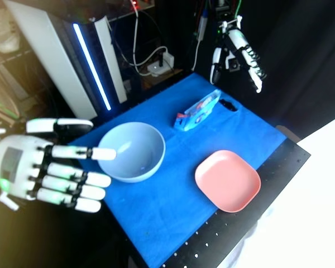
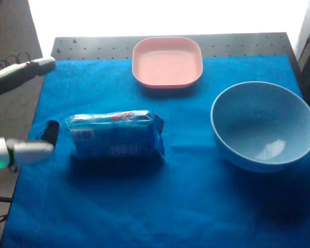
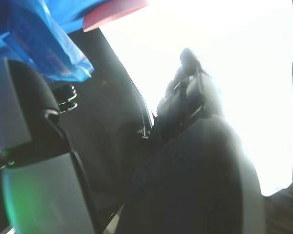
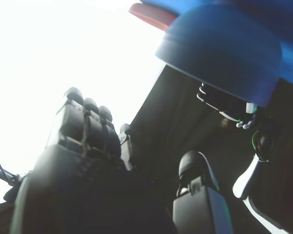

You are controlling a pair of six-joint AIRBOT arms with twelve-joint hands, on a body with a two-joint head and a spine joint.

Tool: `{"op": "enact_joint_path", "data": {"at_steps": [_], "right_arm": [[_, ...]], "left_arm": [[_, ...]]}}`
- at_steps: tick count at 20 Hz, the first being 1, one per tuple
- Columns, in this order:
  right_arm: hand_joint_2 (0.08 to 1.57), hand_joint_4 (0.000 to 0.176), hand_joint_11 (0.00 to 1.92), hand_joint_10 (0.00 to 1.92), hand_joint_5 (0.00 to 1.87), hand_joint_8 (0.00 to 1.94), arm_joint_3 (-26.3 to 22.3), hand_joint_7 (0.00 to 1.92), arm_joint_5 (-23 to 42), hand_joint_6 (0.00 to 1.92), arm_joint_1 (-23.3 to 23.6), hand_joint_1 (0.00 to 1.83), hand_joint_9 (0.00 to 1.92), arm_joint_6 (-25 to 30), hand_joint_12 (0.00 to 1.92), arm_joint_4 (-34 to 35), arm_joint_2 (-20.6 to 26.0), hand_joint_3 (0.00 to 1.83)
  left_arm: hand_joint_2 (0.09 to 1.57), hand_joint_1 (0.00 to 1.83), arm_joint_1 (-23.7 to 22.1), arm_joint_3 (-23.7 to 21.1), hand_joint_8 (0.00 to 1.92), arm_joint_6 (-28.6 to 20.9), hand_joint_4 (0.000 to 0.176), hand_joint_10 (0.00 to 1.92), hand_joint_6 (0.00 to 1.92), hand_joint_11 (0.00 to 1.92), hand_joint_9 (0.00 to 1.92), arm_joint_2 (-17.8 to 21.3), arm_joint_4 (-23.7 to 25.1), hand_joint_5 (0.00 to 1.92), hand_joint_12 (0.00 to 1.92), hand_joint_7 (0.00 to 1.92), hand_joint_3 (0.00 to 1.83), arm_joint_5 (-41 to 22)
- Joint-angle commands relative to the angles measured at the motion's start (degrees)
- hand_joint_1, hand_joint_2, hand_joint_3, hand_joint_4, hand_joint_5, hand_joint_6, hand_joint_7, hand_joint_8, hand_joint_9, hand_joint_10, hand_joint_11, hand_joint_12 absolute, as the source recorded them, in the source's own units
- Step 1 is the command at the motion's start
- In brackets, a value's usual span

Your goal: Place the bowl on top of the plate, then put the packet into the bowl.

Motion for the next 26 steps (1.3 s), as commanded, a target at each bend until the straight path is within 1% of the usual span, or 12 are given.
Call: {"op": "enact_joint_path", "data": {"at_steps": [1, 3, 6, 8, 10, 12, 14, 17, 19, 20, 22, 26], "right_arm": [[1.09, 0.038, 0.00, 0.00, 0.00, 0.00, 0.4, 0.00, 7.2, 0.00, 1.0, 0.54, 0.00, 0.4, 0.00, 1.1, 0.1, 0.02], [1.09, 0.027, 0.00, 0.00, 0.00, 0.00, 0.5, 0.00, 7.1, 0.00, 2.0, 0.51, 0.00, 0.4, 0.00, -0.4, 0.2, 0.01], [0.99, 0.088, 0.00, 0.00, 0.00, 0.00, 0.5, 0.00, 2.2, 0.00, 6.3, 0.59, 0.00, 0.3, 0.00, -6.7, 0.2, 0.00], [0.94, 0.039, 0.00, 0.00, 0.00, 0.00, 0.5, 0.00, -1.9, 0.00, 9.6, 0.58, 0.00, 0.3, 0.00, -12.8, 0.2, 0.00], [0.86, 0.120, 0.00, 0.00, 0.00, 0.00, 0.4, 0.00, -6.0, 0.00, 11.5, 0.46, 0.00, 0.3, 0.00, -18.0, 0.3, 0.00], [0.83, 0.171, 0.00, 0.00, 0.00, 0.00, 0.2, 0.00, -11.6, 0.00, 13.9, 0.57, 0.00, 0.5, 0.00, -23.5, 0.6, 0.00], [0.79, 0.150, 0.00, 0.00, 0.00, 0.00, 0.3, 0.00, -15.0, 0.00, 15.0, 0.48, 0.00, 1.7, 0.00, -27.4, 0.7, 0.00], [0.78, 0.173, 0.00, 0.00, 0.00, 0.00, 0.3, 0.00, -18.7, 0.00, 15.7, 0.49, 0.00, 3.1, 0.00, -31.4, 0.8, 0.00], [0.81, 0.108, 0.01, 0.00, 0.06, 0.00, 0.5, 0.00, -21.7, 0.02, 16.6, 0.53, 0.00, 3.1, 0.00, -33.4, 0.7, 0.00], [0.86, 0.049, 0.10, 0.01, 0.09, 0.00, 0.8, 0.05, -23.4, 0.01, 17.6, 0.56, 0.07, 3.1, 0.04, -34.7, 0.4, 0.00], [0.96, 0.004, 0.27, 0.02, 0.15, 0.01, 1.9, 0.15, -27.3, 0.00, 20.7, 0.56, 0.23, 3.1, 0.12, -38.7, -1.2, 0.01], [1.03, 0.000, 0.48, 0.01, 0.52, 0.02, 4.1, 0.55, -31.1, 0.02, 24.2, 0.81, 0.70, 3.2, 0.67, -43.0, -4.3, 0.01]], "left_arm": [[0.95, 0.44, -0.8, 0.4, 0.00, -0.3, 0.150, 0.01, 0.00, 0.00, 0.12, 0.1, -0.1, 0.23, 0.46, 0.16, 0.01, -7.3], [0.95, 0.34, -1.8, 0.5, 0.00, -0.3, 0.175, 0.00, 0.00, 0.00, 0.13, 0.3, 1.1, 0.23, 0.34, 0.16, 0.00, -6.9], [0.95, 0.33, -2.8, 0.6, 0.00, -0.3, 0.164, 0.00, 0.00, 0.00, 0.09, 0.3, 2.2, 0.23, 0.37, 0.15, 0.00, -6.8], [0.97, 0.34, -2.8, 0.6, 0.00, -0.3, 0.135, 0.00, 0.00, 0.00, 0.12, 0.3, 2.2, 0.24, 0.45, 0.16, 0.00, -7.0], [0.94, 0.35, -2.8, 0.6, 0.00, -0.3, 0.156, 0.01, 0.00, 0.00, 0.10, 0.3, 2.5, 0.24, 0.31, 0.16, 0.00, -6.5], [0.94, 0.32, -2.8, 0.5, 0.00, -0.3, 0.166, 0.01, 0.00, 0.00, 0.11, 0.3, 2.5, 0.23, 0.36, 0.17, 0.00, -6.5], [0.95, 0.34, -2.8, 0.5, 0.00, -0.3, 0.161, 0.01, 0.00, 0.00, 0.09, 0.4, 2.6, 0.23, 0.16, 0.17, 0.00, -6.4], [0.98, 0.36, -2.8, 0.5, 0.00, -0.3, 0.145, 0.00, 0.00, 0.01, 0.09, 0.3, 2.7, 0.24, 0.04, 0.18, 0.00, -6.1], [0.97, 0.38, -2.8, 0.4, 0.00, -0.3, 0.166, 0.00, 0.00, 0.06, 0.10, 0.2, 2.7, 0.25, 0.06, 0.18, 0.00, -6.1], [0.97, 0.37, -2.8, 0.4, 0.00, -0.3, 0.168, 0.00, 0.00, 0.07, 0.10, 0.1, 2.7, 0.24, 0.07, 0.17, 0.00, -6.1], [0.97, 0.40, -2.8, 0.4, 0.00, -0.3, 0.154, 0.00, 0.00, 0.00, 0.12, 0.0, 2.7, 0.24, 0.39, 0.17, 0.00, -6.1], [0.99, 0.44, -2.8, 0.4, 0.00, -0.4, 0.134, 0.00, 0.00, 0.00, 0.11, -0.2, 2.7, 0.24, 0.45, 0.16, 0.00, -6.2]]}}
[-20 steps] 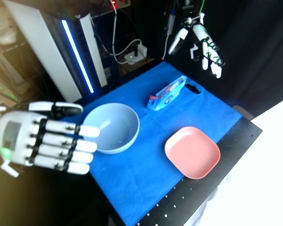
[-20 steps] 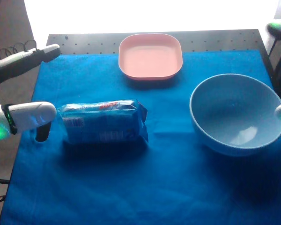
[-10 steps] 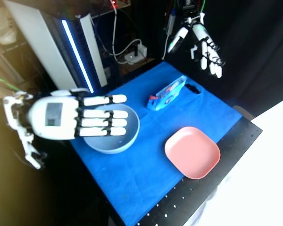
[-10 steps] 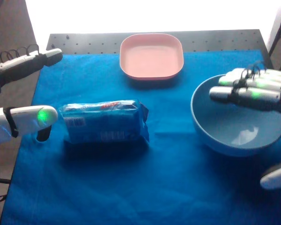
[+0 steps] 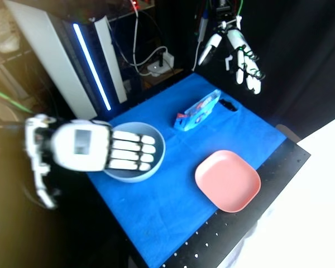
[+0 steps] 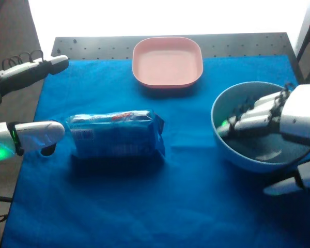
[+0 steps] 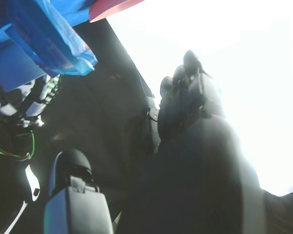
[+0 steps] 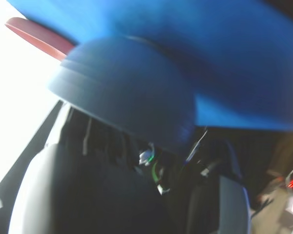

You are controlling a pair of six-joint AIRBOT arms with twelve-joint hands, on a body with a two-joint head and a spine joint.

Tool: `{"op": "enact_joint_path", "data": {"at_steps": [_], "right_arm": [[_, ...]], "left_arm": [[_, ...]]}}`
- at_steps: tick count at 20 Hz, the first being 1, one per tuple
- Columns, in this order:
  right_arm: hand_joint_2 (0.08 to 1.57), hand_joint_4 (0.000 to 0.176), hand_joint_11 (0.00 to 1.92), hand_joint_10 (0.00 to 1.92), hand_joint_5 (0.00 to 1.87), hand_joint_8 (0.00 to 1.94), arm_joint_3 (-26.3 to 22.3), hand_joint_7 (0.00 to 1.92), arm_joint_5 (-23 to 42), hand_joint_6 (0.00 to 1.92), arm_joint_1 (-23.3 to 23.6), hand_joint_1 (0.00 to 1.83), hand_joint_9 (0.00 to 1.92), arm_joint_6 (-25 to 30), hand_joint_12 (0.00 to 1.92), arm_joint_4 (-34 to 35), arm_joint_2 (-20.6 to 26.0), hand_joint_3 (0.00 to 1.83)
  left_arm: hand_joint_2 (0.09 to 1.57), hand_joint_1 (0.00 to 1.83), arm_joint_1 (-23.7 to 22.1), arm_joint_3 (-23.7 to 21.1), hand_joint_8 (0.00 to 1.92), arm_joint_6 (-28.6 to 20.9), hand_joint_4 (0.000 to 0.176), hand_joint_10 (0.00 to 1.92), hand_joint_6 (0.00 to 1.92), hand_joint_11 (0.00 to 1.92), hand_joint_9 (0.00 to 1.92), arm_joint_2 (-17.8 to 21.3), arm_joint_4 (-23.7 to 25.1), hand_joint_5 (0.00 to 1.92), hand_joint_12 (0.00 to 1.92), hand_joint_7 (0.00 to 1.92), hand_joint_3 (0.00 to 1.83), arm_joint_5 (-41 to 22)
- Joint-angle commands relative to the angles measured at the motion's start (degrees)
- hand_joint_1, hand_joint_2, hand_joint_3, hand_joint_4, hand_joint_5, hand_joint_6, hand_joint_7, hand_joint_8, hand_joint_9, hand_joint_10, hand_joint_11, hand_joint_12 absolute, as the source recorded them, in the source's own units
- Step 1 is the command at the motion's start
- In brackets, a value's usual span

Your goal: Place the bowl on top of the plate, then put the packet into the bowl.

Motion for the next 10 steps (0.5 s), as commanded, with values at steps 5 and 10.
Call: {"op": "enact_joint_path", "data": {"at_steps": [5, 10], "right_arm": [[1.24, 0.000, 0.48, 0.02, 0.56, 0.00, 2.3, 0.73, 3.8, 0.64, 1.6, 1.34, 0.90, 1.0, 1.05, 2.3, -2.1, 0.00], [1.14, 0.000, 0.50, 0.36, 0.95, 0.85, 3.2, 0.98, 3.6, 1.18, 2.2, 1.23, 0.97, 1.4, 1.31, 2.4, -3.2, 0.00]], "left_arm": [[1.00, 0.45, -0.6, 0.0, 0.00, -0.4, 0.133, 0.00, 0.00, 0.00, 0.11, -0.2, -0.9, 0.23, 0.40, 0.17, 0.00, -7.7], [1.02, 0.45, -0.6, 0.0, 0.00, -0.4, 0.148, 0.00, 0.00, 0.00, 0.13, -0.3, -0.9, 0.24, 0.51, 0.18, 0.00, -7.9]]}}
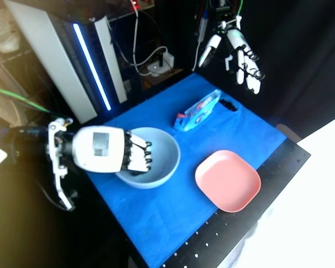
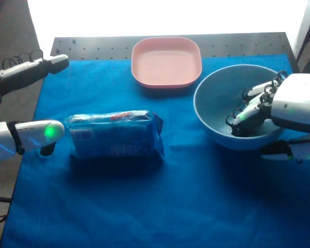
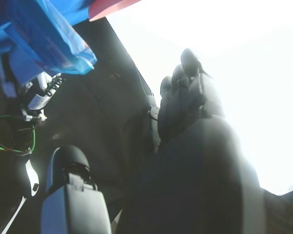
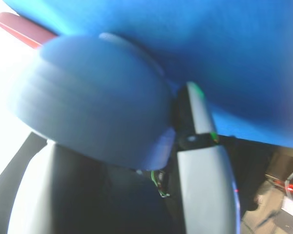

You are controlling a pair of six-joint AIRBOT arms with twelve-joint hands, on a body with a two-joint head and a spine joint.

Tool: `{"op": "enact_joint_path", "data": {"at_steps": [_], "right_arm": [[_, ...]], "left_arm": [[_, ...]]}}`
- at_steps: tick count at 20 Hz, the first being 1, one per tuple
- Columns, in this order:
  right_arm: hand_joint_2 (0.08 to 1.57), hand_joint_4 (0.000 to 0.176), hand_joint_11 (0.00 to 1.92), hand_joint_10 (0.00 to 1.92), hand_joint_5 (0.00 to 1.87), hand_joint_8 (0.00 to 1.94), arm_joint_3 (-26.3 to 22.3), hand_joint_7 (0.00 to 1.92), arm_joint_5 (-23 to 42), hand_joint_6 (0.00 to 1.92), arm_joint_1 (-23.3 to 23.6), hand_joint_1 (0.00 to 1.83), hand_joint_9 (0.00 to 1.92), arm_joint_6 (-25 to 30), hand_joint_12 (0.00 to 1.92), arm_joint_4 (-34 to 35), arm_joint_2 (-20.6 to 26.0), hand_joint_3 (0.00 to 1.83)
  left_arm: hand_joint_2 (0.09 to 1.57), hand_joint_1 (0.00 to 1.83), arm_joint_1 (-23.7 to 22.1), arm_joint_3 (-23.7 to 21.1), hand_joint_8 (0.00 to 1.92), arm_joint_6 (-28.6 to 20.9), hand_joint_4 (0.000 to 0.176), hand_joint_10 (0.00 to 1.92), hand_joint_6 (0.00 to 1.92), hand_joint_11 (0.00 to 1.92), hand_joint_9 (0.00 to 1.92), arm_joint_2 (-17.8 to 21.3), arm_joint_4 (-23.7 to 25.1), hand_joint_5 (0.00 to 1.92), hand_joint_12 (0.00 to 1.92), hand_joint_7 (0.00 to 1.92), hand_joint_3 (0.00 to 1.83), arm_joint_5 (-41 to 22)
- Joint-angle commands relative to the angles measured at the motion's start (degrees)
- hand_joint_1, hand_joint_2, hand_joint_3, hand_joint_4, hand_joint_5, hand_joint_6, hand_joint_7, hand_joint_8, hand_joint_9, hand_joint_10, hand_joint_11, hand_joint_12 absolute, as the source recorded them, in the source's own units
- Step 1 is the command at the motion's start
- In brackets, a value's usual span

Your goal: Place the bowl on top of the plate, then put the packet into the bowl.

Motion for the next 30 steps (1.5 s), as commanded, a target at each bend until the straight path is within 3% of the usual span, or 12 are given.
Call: {"op": "enact_joint_path", "data": {"at_steps": [1, 2, 9, 11, 16, 18, 21, 25, 26, 27, 28, 30], "right_arm": [[1.13, 0.000, 0.58, 0.77, 0.95, 0.91, 0.1, 0.99, 2.6, 1.19, 0.7, 1.22, 0.98, 0.1, 1.40, 0.8, -0.6, 0.00], [0.84, 0.000, 0.93, 1.69, 0.82, 1.74, 0.3, 0.87, 2.6, 1.64, 0.9, 1.16, 1.12, 0.1, 1.82, 0.8, -0.8, 0.97], [0.82, 0.000, 1.45, 1.92, 0.66, 1.94, 0.6, 0.85, 2.8, 1.84, 2.2, 1.13, 1.39, 0.1, 1.92, 3.2, -1.3, 1.15], [1.12, 0.000, 1.52, 1.92, 0.51, 1.94, 0.6, 1.02, 3.2, 1.90, 2.8, 0.92, 1.41, 0.1, 1.92, 3.5, -1.3, 0.71], [1.07, 0.000, 1.53, 1.92, 0.56, 1.94, 0.8, 1.22, 6.2, 1.92, 3.9, 0.88, 1.46, -4.1, 1.92, 9.5, -1.4, 0.78], [1.00, 0.000, 1.44, 1.92, 0.60, 1.94, 1.9, 1.21, 9.8, 1.92, 4.1, 0.94, 1.39, -4.2, 1.92, 12.5, -2.2, 0.89], [1.43, 0.000, 1.42, 1.92, 1.01, 1.94, 4.4, 1.27, 11.1, 1.92, 6.1, 0.94, 1.41, -4.3, 1.92, 16.0, -4.5, 0.15], [1.57, 0.000, 1.50, 1.92, 1.14, 1.94, 9.2, 1.32, 9.6, 1.91, 10.4, 0.78, 1.46, -4.3, 1.92, 17.2, -9.5, 0.08], [1.57, 0.000, 1.51, 1.92, 1.17, 1.94, 10.6, 1.33, 8.7, 1.92, 11.9, 0.76, 1.48, -4.3, 1.92, 17.1, -11.0, 0.16], [0.88, 0.000, 1.40, 1.92, 1.16, 1.94, 11.4, 0.96, 7.9, 1.92, 12.9, 1.24, 1.40, -4.3, 1.92, 16.8, -12.1, 1.10], [0.67, 0.000, 1.43, 1.92, 1.18, 1.94, 12.8, 0.96, 6.4, 1.92, 14.4, 1.35, 1.41, -4.3, 1.92, 16.2, -13.6, 1.42], [0.59, 0.000, 1.43, 1.92, 1.20, 1.94, 15.5, 0.99, 3.5, 1.92, 17.0, 1.39, 1.40, -4.3, 1.92, 14.9, -16.3, 1.55]], "left_arm": [[1.02, 0.47, -0.5, 0.0, 0.00, -0.4, 0.131, 0.00, 0.00, 0.00, 0.13, -0.3, -0.9, 0.24, 0.42, 0.17, 0.00, -7.5], [1.02, 0.50, -0.5, 0.0, 0.00, -0.4, 0.123, 0.00, 0.00, 0.00, 0.13, -0.3, -0.9, 0.23, 0.41, 0.17, 0.00, -7.5], [1.03, 0.48, -0.5, 0.0, 0.00, -0.4, 0.118, 0.00, 0.00, 0.00, 0.16, -0.5, -0.9, 0.25, 0.51, 0.19, 0.00, -7.7], [1.04, 0.51, -0.5, 0.0, 0.00, -0.4, 0.098, 0.00, 0.00, 0.00, 0.15, -0.5, -0.9, 0.25, 0.46, 0.19, 0.00, -7.7], [1.07, 0.50, -0.5, 0.1, 0.00, -0.4, 0.053, 0.00, 0.00, 0.01, 0.17, -0.7, -0.9, 0.24, 0.45, 0.20, 0.01, -7.7], [1.05, 0.53, -0.5, 0.1, 0.00, -0.4, 0.076, 0.00, 0.00, 0.00, 0.14, -0.7, -0.9, 0.24, 0.39, 0.17, 0.00, -7.8], [1.06, 0.51, -0.5, 0.2, 0.00, -0.5, 0.059, 0.01, 0.00, 0.03, 0.14, -0.9, -0.9, 0.23, 0.38, 0.17, 0.00, -7.9], [1.06, 0.53, -0.6, 0.3, 0.00, -0.5, 0.041, 0.00, 0.00, 0.02, 0.13, -1.0, -1.0, 0.23, 0.37, 0.16, 0.00, -7.9], [1.06, 0.52, -0.6, 0.4, 0.00, -0.5, 0.051, 0.00, 0.00, 0.03, 0.13, -1.0, -1.0, 0.23, 0.37, 0.17, 0.00, -7.9], [1.05, 0.50, -0.6, 0.4, 0.01, -0.5, 0.074, 0.01, 0.00, 0.04, 0.14, -1.0, -1.0, 0.23, 0.37, 0.18, 0.00, -7.9], [1.05, 0.49, -0.6, 0.5, 0.00, -0.5, 0.071, 0.00, 0.00, 0.04, 0.14, -1.0, -1.0, 0.23, 0.37, 0.17, 0.00, -7.9], [1.06, 0.50, -0.7, 0.7, 0.00, -0.5, 0.068, 0.01, 0.00, 0.05, 0.15, -1.2, -0.9, 0.23, 0.38, 0.17, 0.00, -7.7]]}}
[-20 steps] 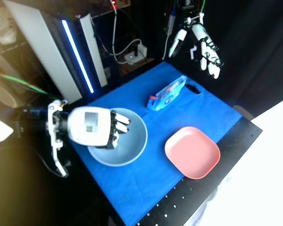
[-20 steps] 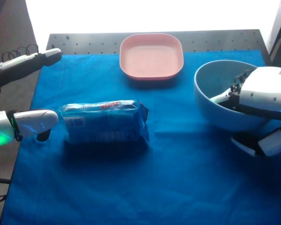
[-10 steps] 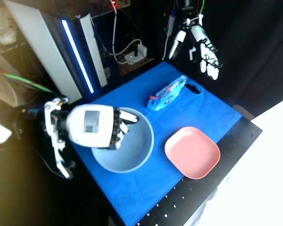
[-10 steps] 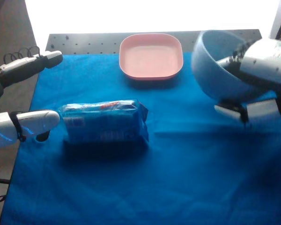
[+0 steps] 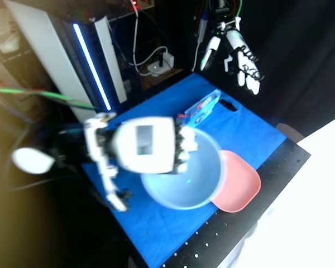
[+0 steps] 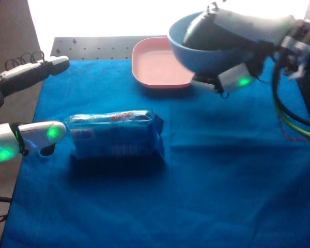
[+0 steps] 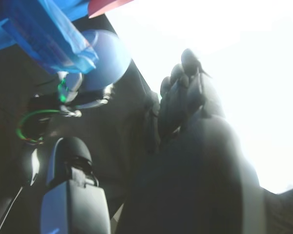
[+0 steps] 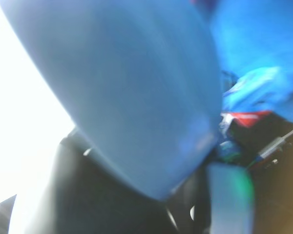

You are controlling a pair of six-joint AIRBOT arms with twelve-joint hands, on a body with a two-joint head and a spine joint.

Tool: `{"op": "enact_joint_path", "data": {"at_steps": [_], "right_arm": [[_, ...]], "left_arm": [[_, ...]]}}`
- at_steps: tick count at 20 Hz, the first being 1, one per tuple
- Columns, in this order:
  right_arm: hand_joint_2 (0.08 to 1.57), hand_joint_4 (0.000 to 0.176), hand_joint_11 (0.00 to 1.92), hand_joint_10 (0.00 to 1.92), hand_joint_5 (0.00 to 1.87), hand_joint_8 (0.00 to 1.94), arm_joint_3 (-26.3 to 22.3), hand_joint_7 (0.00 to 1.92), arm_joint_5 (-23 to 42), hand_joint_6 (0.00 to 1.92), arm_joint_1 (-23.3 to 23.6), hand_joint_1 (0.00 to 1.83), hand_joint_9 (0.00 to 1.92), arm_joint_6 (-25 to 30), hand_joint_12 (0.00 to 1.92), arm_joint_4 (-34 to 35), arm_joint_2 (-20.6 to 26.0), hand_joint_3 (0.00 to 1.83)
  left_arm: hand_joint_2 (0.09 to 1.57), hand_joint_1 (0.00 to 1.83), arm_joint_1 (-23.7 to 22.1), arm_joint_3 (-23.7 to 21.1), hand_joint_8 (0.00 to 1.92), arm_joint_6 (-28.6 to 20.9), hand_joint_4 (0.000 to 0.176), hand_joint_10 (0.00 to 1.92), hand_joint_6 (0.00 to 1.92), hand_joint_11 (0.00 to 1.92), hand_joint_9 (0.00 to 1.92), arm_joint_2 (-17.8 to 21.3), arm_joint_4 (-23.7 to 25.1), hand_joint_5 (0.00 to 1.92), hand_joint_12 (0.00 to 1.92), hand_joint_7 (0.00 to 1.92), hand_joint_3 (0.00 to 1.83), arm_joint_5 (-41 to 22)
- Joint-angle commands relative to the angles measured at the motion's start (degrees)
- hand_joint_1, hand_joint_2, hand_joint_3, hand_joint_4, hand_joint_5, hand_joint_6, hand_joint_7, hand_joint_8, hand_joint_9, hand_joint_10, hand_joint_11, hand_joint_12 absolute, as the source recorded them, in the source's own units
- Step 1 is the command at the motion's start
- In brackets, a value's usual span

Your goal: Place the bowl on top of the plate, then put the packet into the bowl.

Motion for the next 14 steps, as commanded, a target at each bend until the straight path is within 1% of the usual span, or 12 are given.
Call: {"op": "enact_joint_path", "data": {"at_steps": [1, 2, 3, 4, 5, 6, 8, 9, 10, 11, 12, 14], "right_arm": [[0.40, 0.000, 1.41, 1.92, 1.20, 1.91, 1.3, 1.11, 4.1, 1.92, 1.8, 1.59, 1.22, 0.1, 1.92, 1.5, -1.0, 1.75], [0.56, 0.000, 1.41, 1.92, 1.18, 1.93, 1.9, 0.99, 3.3, 1.92, 2.4, 1.43, 1.32, 0.1, 1.92, 1.3, -1.7, 1.56], [0.66, 0.000, 1.44, 1.92, 1.14, 1.94, 3.3, 0.90, 1.4, 1.92, 3.8, 1.38, 1.35, 0.1, 1.92, 0.2, -3.2, 1.41], [0.61, 0.000, 1.46, 1.92, 0.97, 1.94, 4.1, 0.98, 0.0, 1.87, 4.8, 1.22, 1.37, 0.1, 1.92, -1.0, -4.3, 1.50], [1.10, 0.023, 1.52, 1.92, 1.11, 1.94, 4.8, 1.23, -0.9, 1.91, 5.4, 0.84, 1.43, 0.1, 1.92, -1.8, -5.2, 0.78], [1.32, 0.033, 1.54, 1.92, 1.15, 1.94, 5.9, 1.31, -2.0, 1.92, 5.9, 0.82, 1.46, 0.1, 1.92, -2.6, -6.5, 0.45], [1.38, 0.036, 1.58, 1.92, 1.13, 1.94, 7.2, 1.35, -2.8, 1.92, 6.1, 1.00, 1.50, 0.1, 1.92, -2.9, -8.2, 0.25], [1.38, 0.000, 1.54, 1.92, 1.05, 1.94, 7.6, 1.36, -3.3, 1.73, 6.1, 1.22, 1.51, 0.1, 1.92, -3.0, -8.8, 0.16], [1.31, 0.000, 1.51, 1.92, 1.04, 1.94, 7.9, 1.36, -4.0, 1.70, 6.0, 1.31, 1.49, 0.1, 1.92, -3.2, -9.3, 0.09], [1.23, 0.000, 1.44, 1.92, 0.84, 1.94, 8.1, 1.33, -4.6, 1.41, 6.0, 1.15, 1.45, 0.1, 1.92, -3.2, -9.6, 0.05], [1.20, 0.000, 1.42, 1.92, 0.83, 1.94, 8.3, 1.35, -5.1, 1.31, 6.0, 1.13, 1.46, 0.1, 1.92, -3.3, -9.9, 0.03], [1.17, 0.000, 1.39, 1.92, 0.89, 1.94, 8.4, 1.38, -6.1, 1.16, 5.9, 1.14, 1.47, 0.1, 1.92, -3.6, -10.4, 0.00]], "left_arm": [[1.06, 0.49, -0.9, 0.4, 0.00, -0.5, 0.056, 0.01, 0.00, 0.04, 0.16, -0.3, -1.0, 0.23, 0.37, 0.18, 0.00, -6.8], [1.06, 0.51, -1.0, 0.4, 0.00, -0.5, 0.051, 0.01, 0.00, 0.03, 0.15, -0.4, -0.9, 0.23, 0.37, 0.17, 0.00, -6.6], [1.05, 0.54, -1.1, 0.6, 0.00, -0.5, 0.056, 0.00, 0.00, 0.01, 0.15, -0.5, -0.9, 0.23, 0.43, 0.16, 0.00, -6.4], [1.05, 0.55, -1.1, 0.7, 0.00, -0.5, 0.056, 0.00, 0.00, 0.00, 0.14, -0.6, -0.9, 0.23, 0.46, 0.16, 0.00, -6.4], [1.06, 0.51, -1.1, 0.7, 0.00, -0.5, 0.045, 0.01, 0.00, 0.01, 0.16, -0.7, -0.9, 0.22, 0.48, 0.16, 0.00, -6.3], [1.05, 0.52, -1.1, 0.8, 0.00, -0.5, 0.042, 0.01, 0.00, 0.02, 0.16, -0.8, -0.9, 0.23, 0.48, 0.17, 0.00, -6.2], [1.06, 0.47, -1.2, 0.9, 0.00, -0.6, 0.056, 0.00, 0.00, 0.00, 0.17, -0.8, -0.9, 0.23, 0.46, 0.18, 0.00, -6.2], [1.06, 0.43, -1.2, 0.9, 0.00, -0.7, 0.067, 0.00, 0.00, 0.00, 0.16, -0.8, -0.9, 0.23, 0.46, 0.18, 0.00, -6.2], [1.06, 0.44, -1.2, 0.9, 0.00, -0.8, 0.081, 0.00, 0.00, 0.00, 0.15, -0.8, -0.9, 0.23, 0.43, 0.17, 0.00, -6.3], [1.06, 0.43, -1.2, 0.9, 0.00, -0.8, 0.096, 0.00, 0.00, 0.01, 0.15, -0.8, -0.9, 0.22, 0.43, 0.17, 0.00, -6.3], [1.06, 0.43, -1.2, 0.9, 0.00, -0.9, 0.094, 0.00, 0.00, 0.00, 0.15, -0.8, -0.9, 0.22, 0.42, 0.18, 0.00, -6.4], [1.08, 0.45, -1.2, 0.9, 0.00, -0.9, 0.085, 0.00, 0.00, 0.00, 0.14, -0.8, -0.9, 0.21, 0.37, 0.17, 0.00, -6.4]]}}
